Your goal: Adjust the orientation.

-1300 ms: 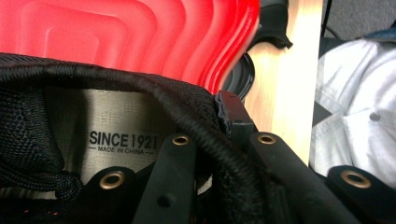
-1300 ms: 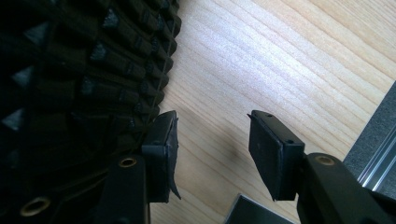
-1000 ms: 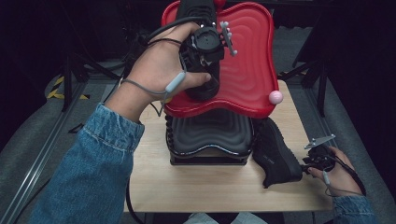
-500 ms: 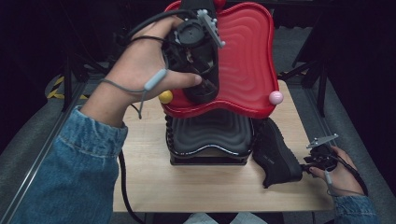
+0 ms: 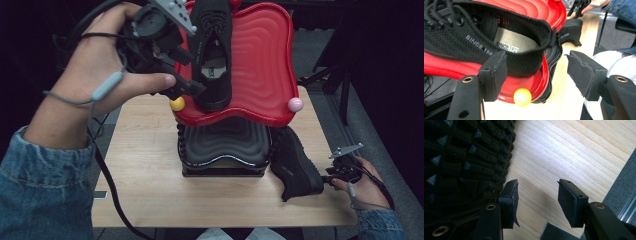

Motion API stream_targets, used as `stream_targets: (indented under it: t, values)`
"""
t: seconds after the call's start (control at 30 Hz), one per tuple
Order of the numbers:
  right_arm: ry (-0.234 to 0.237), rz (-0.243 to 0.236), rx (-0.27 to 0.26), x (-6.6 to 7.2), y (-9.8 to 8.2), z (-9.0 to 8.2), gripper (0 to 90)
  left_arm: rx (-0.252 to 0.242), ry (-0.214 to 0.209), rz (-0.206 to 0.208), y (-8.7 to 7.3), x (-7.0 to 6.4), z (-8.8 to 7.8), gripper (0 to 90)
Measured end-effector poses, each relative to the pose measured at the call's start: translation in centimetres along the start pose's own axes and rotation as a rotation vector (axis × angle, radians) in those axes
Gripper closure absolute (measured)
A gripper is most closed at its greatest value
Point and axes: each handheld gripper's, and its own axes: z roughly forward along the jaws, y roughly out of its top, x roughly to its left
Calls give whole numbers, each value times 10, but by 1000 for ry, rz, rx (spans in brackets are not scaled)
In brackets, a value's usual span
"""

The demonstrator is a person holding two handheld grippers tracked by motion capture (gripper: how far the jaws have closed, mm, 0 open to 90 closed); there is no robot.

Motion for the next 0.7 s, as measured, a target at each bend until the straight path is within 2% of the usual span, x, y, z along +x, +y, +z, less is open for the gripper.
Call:
stream_targets:
  t: [0.13,0.23,0.3,0.4,0.43,0.5,0.63,0.7]
  values:
    - [-2,-2,-2,0,0,-1,516,10,24,-49,-23,7,-7,331]
    - [0,1,-2,0,1,-1,516,58,43,-90,-42,13,-5,330]
    - [-3,-3,3,0,1,0,516,68,63,-117,-55,18,-2,330]
    - [-2,-6,5,0,2,1,513,67,89,-153,-73,24,5,330]
    - [-1,-5,2,0,2,1,511,70,93,-182,-79,26,8,330]
    - [-2,-2,-1,0,2,0,508,104,104,-222,-90,32,15,327]
    - [-6,-1,2,-1,2,1,503,129,99,-259,-111,40,30,308]
    - [-3,0,3,-1,2,1,499,155,107,-259,-121,42,38,299]
